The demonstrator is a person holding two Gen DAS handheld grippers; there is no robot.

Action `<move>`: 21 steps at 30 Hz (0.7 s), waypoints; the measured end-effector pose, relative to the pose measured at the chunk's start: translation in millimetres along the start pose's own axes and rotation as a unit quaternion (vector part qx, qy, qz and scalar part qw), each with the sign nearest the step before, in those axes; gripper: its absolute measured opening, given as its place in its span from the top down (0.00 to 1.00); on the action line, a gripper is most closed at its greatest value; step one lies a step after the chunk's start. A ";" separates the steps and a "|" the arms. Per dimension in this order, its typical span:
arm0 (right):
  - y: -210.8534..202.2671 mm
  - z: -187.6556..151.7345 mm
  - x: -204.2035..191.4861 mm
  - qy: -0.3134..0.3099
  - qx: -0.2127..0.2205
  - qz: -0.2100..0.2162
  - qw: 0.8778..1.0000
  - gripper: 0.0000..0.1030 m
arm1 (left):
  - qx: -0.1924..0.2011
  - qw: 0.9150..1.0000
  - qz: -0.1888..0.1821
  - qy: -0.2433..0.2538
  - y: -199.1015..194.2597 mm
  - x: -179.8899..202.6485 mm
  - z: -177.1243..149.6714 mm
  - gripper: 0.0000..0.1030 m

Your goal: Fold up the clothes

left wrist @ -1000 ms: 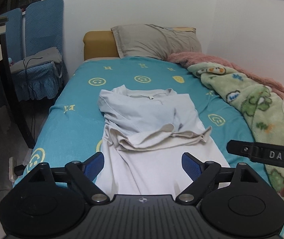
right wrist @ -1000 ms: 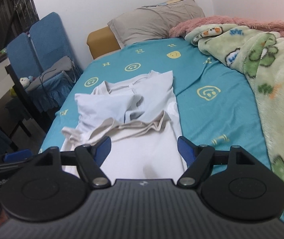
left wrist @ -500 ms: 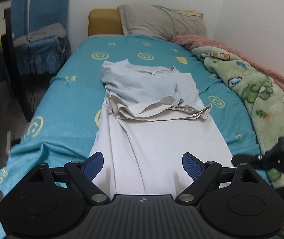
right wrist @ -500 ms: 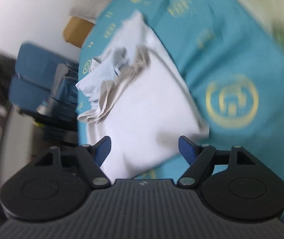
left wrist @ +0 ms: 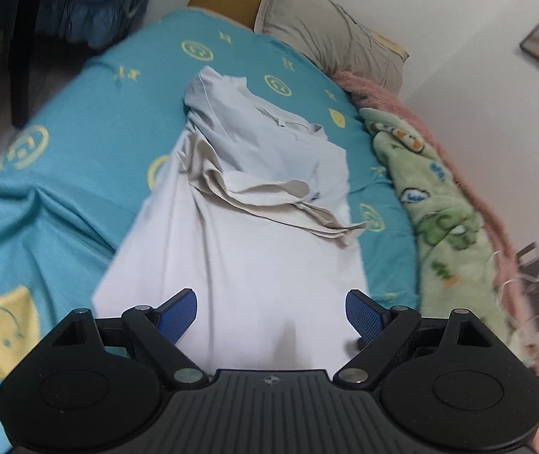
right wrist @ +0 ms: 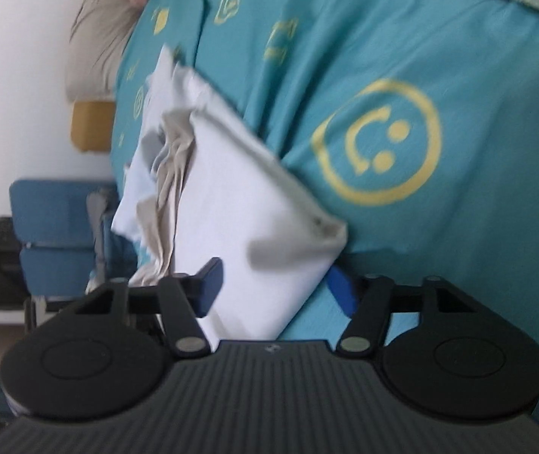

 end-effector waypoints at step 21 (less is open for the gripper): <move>-30.4 9.5 -22.1 -0.034 0.074 0.075 0.994 0.91 | -0.016 0.976 -0.106 -0.188 73.9 -48.3 -30.6 0.16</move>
Point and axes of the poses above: each gripper's, at about its wrist camera, not at the fingertips, and y roughly the way its jaws point, x to its right, z to its top, the point moved 2 cm from there along y, roughly the way its jaws point, and after that the axes turned 15 degrees about -z, right-handed, at the moved point
